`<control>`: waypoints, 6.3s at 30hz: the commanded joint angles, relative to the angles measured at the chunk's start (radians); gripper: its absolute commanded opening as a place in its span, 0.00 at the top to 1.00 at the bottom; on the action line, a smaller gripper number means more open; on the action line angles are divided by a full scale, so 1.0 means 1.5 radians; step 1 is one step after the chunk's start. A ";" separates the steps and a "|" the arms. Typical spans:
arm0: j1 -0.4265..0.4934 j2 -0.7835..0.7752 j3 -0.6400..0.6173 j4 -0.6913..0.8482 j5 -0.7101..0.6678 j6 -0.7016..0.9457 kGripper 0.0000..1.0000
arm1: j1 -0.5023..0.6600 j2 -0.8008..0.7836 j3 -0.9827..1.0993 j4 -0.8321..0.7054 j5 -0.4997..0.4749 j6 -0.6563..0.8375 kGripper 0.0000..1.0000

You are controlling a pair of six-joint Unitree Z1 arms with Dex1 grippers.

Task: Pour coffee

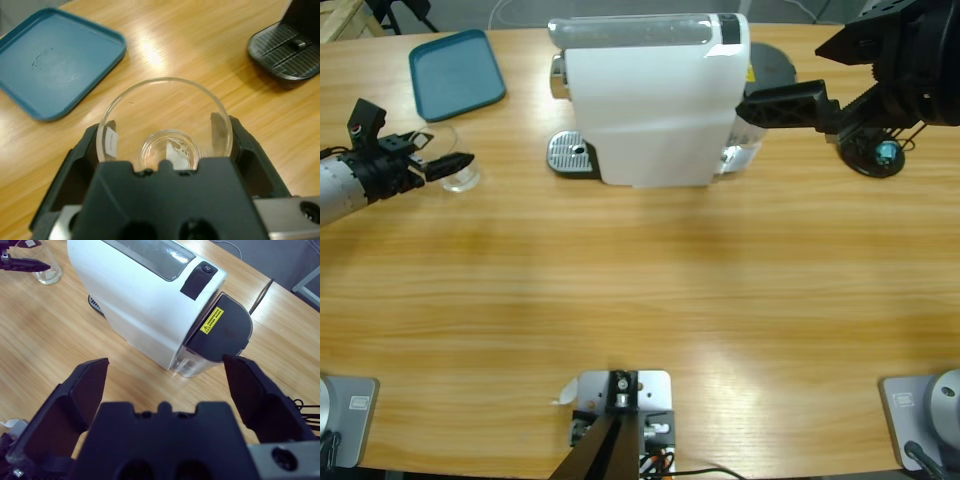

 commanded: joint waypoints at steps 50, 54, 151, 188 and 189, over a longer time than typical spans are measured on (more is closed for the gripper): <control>-0.089 0.038 -0.525 0.691 -0.305 0.357 1.00 | -0.060 -0.166 -0.020 0.206 -0.042 -0.052 0.00; -0.101 0.043 -0.537 0.697 -0.276 0.350 1.00 | -0.060 -0.171 -0.020 0.208 -0.042 -0.052 0.00; -0.119 -0.533 -0.336 1.014 -0.045 0.006 0.03 | -0.210 0.379 -0.589 0.422 0.211 0.019 1.00; -0.119 -0.513 -0.328 0.983 -0.044 0.006 0.03 | -0.216 0.394 -0.544 0.420 0.168 -0.007 1.00; -0.119 -0.513 -0.328 0.983 -0.044 0.006 0.03 | -0.216 0.395 -0.541 0.420 0.169 -0.007 1.00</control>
